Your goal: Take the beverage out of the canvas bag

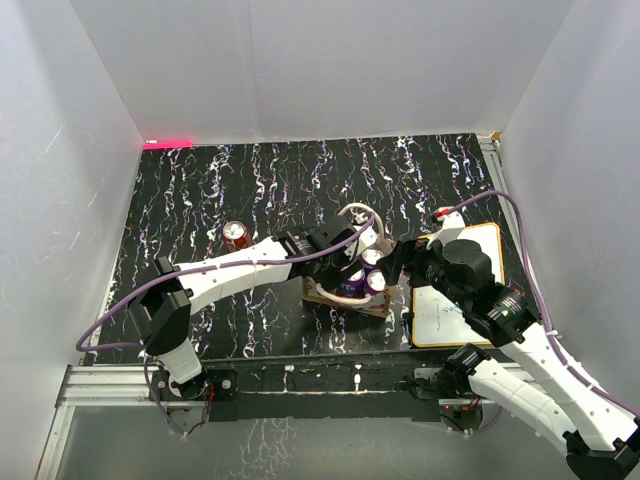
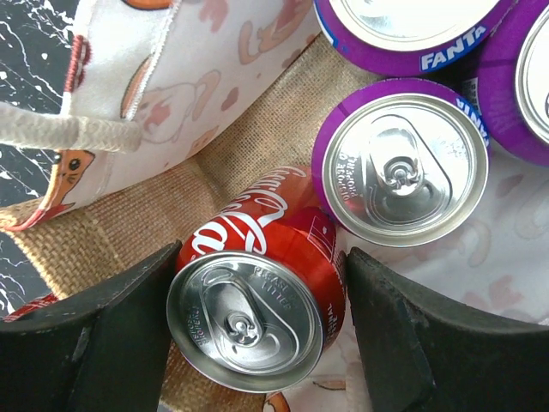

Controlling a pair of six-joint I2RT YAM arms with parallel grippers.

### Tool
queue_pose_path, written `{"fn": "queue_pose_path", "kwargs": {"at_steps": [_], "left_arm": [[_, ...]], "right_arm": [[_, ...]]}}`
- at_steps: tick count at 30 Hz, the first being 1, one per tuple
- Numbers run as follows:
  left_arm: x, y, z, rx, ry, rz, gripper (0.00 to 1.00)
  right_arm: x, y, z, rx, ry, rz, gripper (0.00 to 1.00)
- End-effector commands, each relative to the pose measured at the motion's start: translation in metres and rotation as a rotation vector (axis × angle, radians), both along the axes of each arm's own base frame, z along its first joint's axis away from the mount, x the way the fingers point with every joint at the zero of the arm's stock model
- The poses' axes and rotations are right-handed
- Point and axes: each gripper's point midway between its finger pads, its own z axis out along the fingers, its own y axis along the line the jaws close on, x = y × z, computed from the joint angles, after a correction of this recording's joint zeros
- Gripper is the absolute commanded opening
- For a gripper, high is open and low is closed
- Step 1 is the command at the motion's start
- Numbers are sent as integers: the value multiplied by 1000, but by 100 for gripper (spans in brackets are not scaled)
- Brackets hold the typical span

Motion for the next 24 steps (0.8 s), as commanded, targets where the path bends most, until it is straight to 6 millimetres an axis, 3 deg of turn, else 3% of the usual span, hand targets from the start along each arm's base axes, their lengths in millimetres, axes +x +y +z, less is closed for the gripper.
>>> {"fn": "queue_pose_path", "kwargs": {"at_steps": [1, 18, 24], "left_arm": [[14, -8, 71, -152, -118, 41, 0], [12, 6, 181, -412, -293, 81, 0], [13, 22, 221, -506, -368, 153, 0]], "right_arm": [[11, 0, 12, 9, -55, -25, 99], [15, 2, 6, 0, -53, -24, 99], [15, 2, 6, 0, -53, -24, 99]]}}
